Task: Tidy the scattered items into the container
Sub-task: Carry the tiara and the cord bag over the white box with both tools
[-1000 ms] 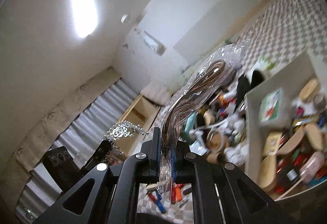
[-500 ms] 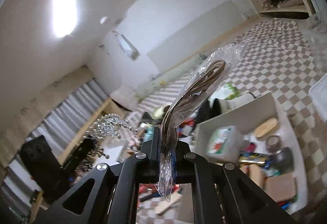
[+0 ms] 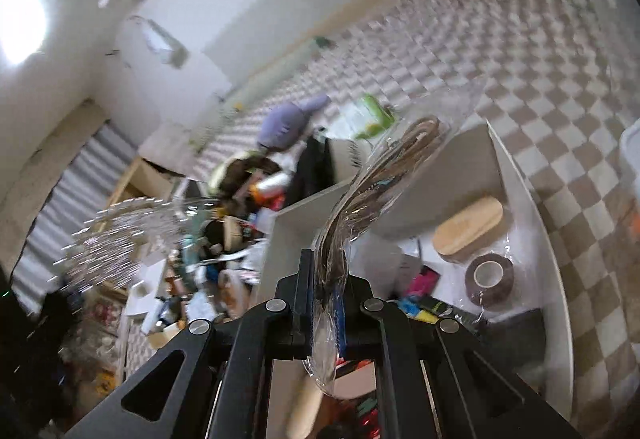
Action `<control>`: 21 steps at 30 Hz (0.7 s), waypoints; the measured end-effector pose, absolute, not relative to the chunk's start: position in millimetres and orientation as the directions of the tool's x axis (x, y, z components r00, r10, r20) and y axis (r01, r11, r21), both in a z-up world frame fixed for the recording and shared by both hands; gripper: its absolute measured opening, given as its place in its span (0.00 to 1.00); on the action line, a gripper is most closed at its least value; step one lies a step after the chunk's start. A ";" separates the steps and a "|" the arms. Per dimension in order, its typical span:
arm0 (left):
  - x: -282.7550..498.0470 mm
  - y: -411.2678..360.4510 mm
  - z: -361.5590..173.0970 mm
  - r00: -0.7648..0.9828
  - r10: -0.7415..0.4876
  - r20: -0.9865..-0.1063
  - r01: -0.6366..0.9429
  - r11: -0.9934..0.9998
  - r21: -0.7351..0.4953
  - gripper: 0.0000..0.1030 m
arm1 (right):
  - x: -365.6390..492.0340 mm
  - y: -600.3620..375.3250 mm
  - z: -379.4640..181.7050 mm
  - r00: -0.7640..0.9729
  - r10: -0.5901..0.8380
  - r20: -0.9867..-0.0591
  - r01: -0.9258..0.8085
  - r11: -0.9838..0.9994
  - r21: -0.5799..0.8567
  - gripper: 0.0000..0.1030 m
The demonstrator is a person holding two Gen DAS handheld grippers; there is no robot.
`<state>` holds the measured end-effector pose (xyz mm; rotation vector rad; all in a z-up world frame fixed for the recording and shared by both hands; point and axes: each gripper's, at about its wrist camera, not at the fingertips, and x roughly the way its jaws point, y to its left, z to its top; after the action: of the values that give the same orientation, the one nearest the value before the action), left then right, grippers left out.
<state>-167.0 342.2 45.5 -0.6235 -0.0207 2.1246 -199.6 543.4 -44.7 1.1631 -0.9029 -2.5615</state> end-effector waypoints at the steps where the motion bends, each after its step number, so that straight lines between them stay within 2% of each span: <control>1: -169.7 344.7 44.3 -0.471 0.770 -0.431 -0.760 -0.602 -0.244 0.10 | -205.9 544.1 -51.1 -0.661 -0.402 -0.633 -0.088 -0.796 0.598 0.09; 7: -187.5 362.0 30.7 -0.456 0.754 -0.473 -0.741 -0.616 -0.268 0.10 | -228.3 554.2 -83.5 -0.582 -0.435 -0.687 -0.181 -0.754 0.631 0.09; 9: -188.9 368.3 25.2 -0.452 0.748 -0.486 -0.739 -0.619 -0.264 0.10 | -231.0 557.7 -93.1 -0.542 -0.417 -0.730 -0.226 -0.764 0.605 0.14; 10: -189.4 371.3 22.4 -0.450 0.744 -0.493 -0.739 -0.621 -0.262 0.10 | -231.0 558.6 -96.3 -0.525 -0.404 -0.749 -0.240 -0.774 0.586 0.24; 11: -189.9 374.0 19.9 -0.448 0.742 -0.498 -0.739 -0.621 -0.261 0.10 | -229.9 559.3 -98.3 -0.513 -0.392 -0.763 -0.252 -0.781 0.571 0.49; 13: -191.3 378.9 14.9 -0.442 0.739 -0.508 -0.738 -0.621 -0.262 0.10 | -224.5 562.6 -101.1 -0.512 -0.364 -0.778 -0.276 -0.788 0.550 0.84; 21: -193.8 388.2 8.4 -0.417 0.744 -0.522 -0.743 -0.610 -0.276 0.12 | -192.0 565.3 -95.6 -0.522 -0.369 -0.769 -0.269 -0.784 0.559 0.85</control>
<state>-193.8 388.2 8.4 -0.7709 -0.0028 2.0893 -192.0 565.3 -95.6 1.5031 -1.0078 -2.4926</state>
